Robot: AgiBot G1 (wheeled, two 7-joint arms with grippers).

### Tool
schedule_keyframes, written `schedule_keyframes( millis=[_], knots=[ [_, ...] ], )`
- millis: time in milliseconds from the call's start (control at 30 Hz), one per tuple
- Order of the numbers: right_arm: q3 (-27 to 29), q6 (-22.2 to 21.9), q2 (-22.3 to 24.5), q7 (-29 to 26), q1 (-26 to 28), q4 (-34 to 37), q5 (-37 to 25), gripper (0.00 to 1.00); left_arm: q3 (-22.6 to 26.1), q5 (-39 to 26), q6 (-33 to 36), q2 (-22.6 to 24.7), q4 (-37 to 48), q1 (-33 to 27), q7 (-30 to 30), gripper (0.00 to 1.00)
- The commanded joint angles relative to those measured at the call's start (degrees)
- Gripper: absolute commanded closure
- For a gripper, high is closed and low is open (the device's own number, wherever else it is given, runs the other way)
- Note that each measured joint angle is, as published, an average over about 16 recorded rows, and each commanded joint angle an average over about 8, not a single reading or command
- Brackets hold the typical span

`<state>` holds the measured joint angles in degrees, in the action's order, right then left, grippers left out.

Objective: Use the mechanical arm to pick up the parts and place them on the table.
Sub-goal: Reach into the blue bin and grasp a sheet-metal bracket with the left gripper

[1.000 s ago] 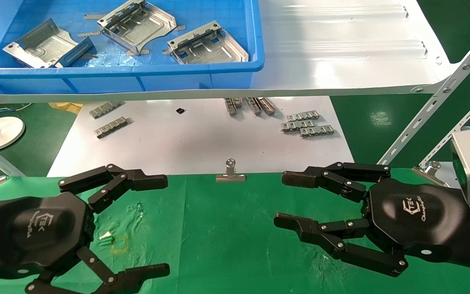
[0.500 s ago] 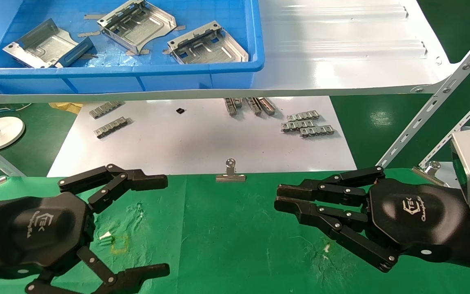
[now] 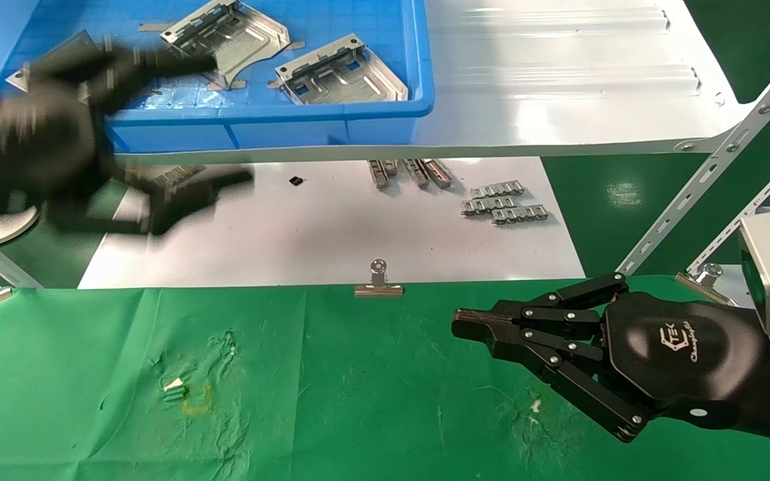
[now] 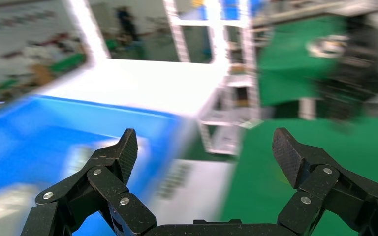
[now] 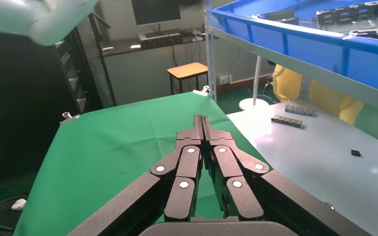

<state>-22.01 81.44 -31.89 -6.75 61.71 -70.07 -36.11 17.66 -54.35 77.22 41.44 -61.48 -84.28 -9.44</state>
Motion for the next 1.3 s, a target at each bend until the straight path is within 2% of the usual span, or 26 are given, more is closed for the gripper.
schedule_keyframes(
  millis=[33,200,333,367,567,600,633,900,1300],
  knots=[
    [0.0,0.0,0.0,0.0,0.0,0.0,0.0,1.00,0.8,-2.7,-1.8,1.7,3.0,-4.8,-0.7,0.00],
    [0.0,0.0,0.0,0.0,0.0,0.0,0.0,1.00,5.3,-11.7,-6.4,9.5,20.5,-17.1,0.6,0.00],
    [0.0,0.0,0.0,0.0,0.0,0.0,0.0,0.99,7.8,-17.5,-13.3,15.3,33.8,-24.2,2.7,0.02],
    [0.0,0.0,0.0,0.0,0.0,0.0,0.0,0.93,8.3,-18.7,-15.5,16.7,36.8,-25.6,3.1,0.11],
    [0.0,0.0,0.0,0.0,0.0,0.0,0.0,0.18,10.9,-24.2,-26.4,22.9,49.7,-31.0,4.4,0.86],
    [0.0,0.0,0.0,0.0,0.0,0.0,0.0,0.07,11.2,-24.8,-27.3,23.6,51.1,-31.6,4.4,0.97],
    [0.0,0.0,0.0,0.0,0.0,0.0,0.0,0.00,11.6,-25.4,-27.8,24.1,52.3,-32.1,4.3,1.00],
    [0.0,0.0,0.0,0.0,0.0,0.0,0.0,0.00,13.6,-28.3,-27.2,25.6,57.6,-34.7,4.4,1.00],
    [0.0,0.0,0.0,0.0,0.0,0.0,0.0,0.00,14.4,-29.4,-25.6,25.8,59.8,-35.8,5.4,1.00]
  ],
)
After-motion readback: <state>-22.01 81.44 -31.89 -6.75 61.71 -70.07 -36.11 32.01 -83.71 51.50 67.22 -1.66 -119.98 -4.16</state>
